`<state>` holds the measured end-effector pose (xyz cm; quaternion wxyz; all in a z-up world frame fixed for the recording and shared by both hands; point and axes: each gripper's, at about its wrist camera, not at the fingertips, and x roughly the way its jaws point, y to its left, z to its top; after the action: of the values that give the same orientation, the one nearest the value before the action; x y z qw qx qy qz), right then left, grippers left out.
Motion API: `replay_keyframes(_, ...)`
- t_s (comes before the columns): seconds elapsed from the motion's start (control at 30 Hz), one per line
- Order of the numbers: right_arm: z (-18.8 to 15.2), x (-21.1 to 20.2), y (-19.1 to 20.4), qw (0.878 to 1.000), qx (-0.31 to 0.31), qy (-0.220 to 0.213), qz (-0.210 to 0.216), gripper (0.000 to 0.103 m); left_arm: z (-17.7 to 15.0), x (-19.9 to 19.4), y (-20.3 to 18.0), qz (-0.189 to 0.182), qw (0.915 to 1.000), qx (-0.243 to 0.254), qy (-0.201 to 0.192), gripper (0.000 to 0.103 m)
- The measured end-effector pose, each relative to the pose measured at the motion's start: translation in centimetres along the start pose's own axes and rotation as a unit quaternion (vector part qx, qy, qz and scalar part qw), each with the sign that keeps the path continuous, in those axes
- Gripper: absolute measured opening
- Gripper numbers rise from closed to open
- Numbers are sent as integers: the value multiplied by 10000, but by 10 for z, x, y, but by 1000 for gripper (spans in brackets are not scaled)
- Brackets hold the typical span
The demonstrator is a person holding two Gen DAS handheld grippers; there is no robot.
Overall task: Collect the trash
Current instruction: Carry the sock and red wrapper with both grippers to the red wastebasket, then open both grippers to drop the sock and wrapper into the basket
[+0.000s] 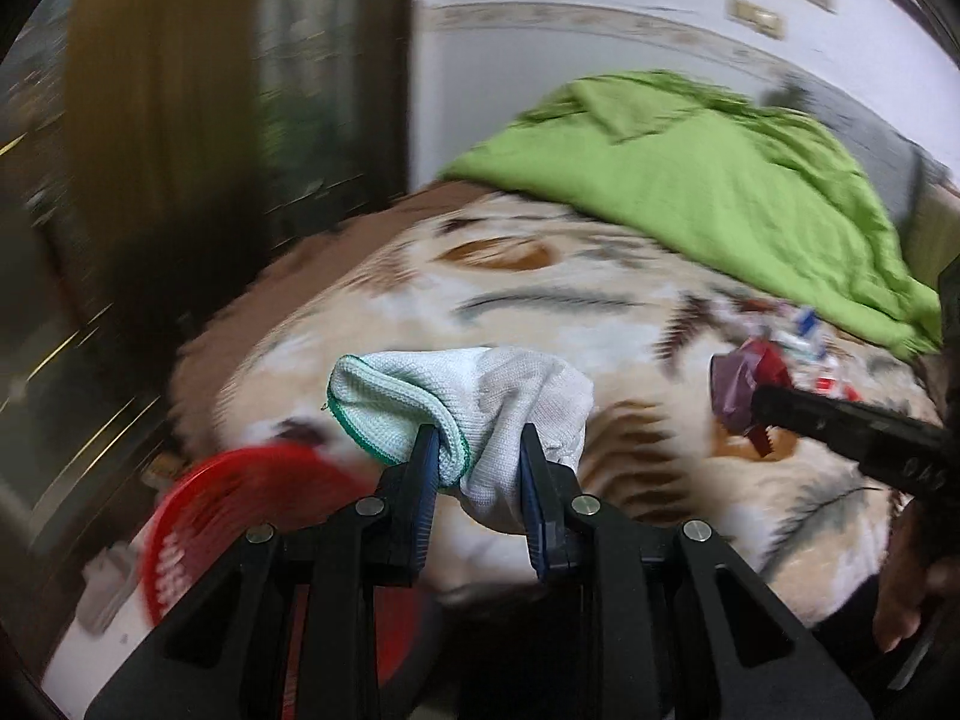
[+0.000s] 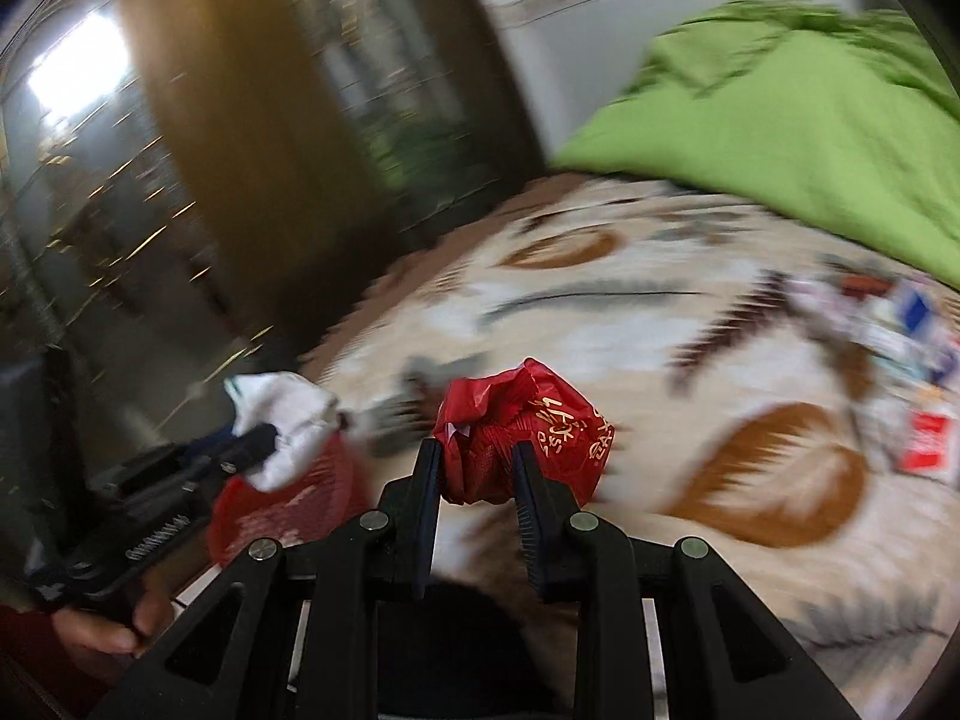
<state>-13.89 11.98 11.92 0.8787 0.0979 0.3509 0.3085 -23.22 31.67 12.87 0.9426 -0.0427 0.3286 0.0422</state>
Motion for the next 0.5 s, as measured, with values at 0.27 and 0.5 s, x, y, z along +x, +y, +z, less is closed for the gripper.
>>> replay_keyframes(0.27,7,80,85,9893,-359,828,1147,28,-31,-2,98,939,9908,-873,430,24)
replay_keyframes(0.5,13,135,108,9805,-82,1183,1565,64,-41,-2,133,1085,9831,-1389,503,44)
